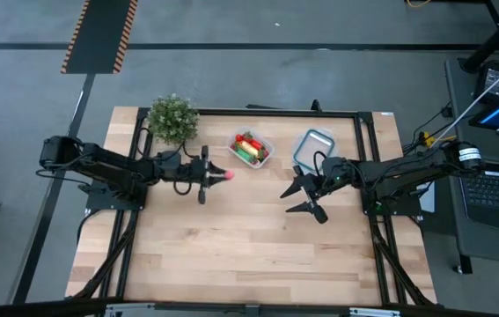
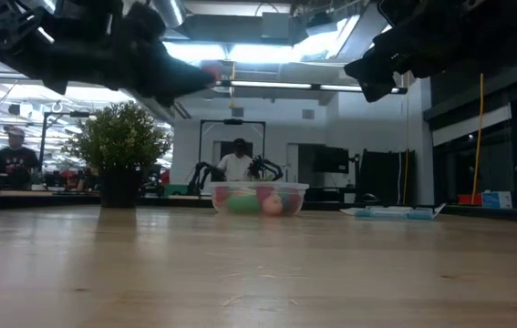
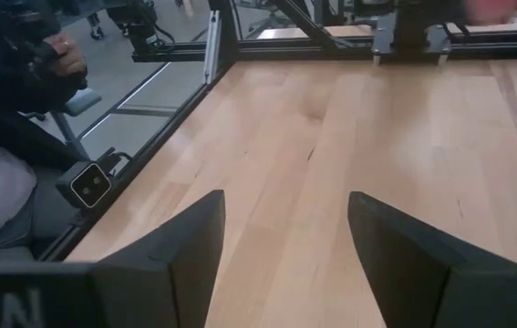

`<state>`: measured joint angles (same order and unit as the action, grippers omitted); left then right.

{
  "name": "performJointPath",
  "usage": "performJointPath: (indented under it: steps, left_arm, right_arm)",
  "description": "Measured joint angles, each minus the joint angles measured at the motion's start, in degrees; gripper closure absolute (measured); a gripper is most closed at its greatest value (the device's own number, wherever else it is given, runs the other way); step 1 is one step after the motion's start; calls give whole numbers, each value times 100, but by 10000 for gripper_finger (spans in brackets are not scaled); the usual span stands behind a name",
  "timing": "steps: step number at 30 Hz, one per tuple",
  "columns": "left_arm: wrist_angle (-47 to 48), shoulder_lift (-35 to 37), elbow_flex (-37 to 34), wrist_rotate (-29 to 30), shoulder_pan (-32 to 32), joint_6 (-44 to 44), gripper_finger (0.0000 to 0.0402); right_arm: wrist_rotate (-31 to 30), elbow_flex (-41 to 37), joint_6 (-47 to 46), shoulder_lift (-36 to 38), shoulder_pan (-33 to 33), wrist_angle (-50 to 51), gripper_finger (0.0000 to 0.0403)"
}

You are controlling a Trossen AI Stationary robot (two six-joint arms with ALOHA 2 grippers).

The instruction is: Pick and placing Produce into tupperware

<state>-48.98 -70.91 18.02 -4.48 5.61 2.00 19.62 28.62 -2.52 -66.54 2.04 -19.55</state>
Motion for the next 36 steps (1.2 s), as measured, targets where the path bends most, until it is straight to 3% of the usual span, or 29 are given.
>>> performJointPath:
  steps: [4, 12, 23, 29, 36]
  left_arm:
    - [16, -12, 0, 969, 0, -127, 359]
    - [307, -706, 372, 1902, 52, -21, 359]
    - [3351, -1862, 2509, 1151, 1040, 238, 360]
    - [4475, -2316, 3447, 555, 1379, 454, 360]
    - [5784, -3164, 4544, 558, 1471, 789, 360]
  right_arm:
    - [-2, 0, 0, 0, 0, 0, 169]
    - [-93, 0, 16, 0, 0, -10, 169]
    - [-203, 0, 4, 0, -4, 101, 169]
    - [-203, 0, 4, 0, -4, 184, 169]
    - [-201, 0, 9, 0, -4, 191, 169]
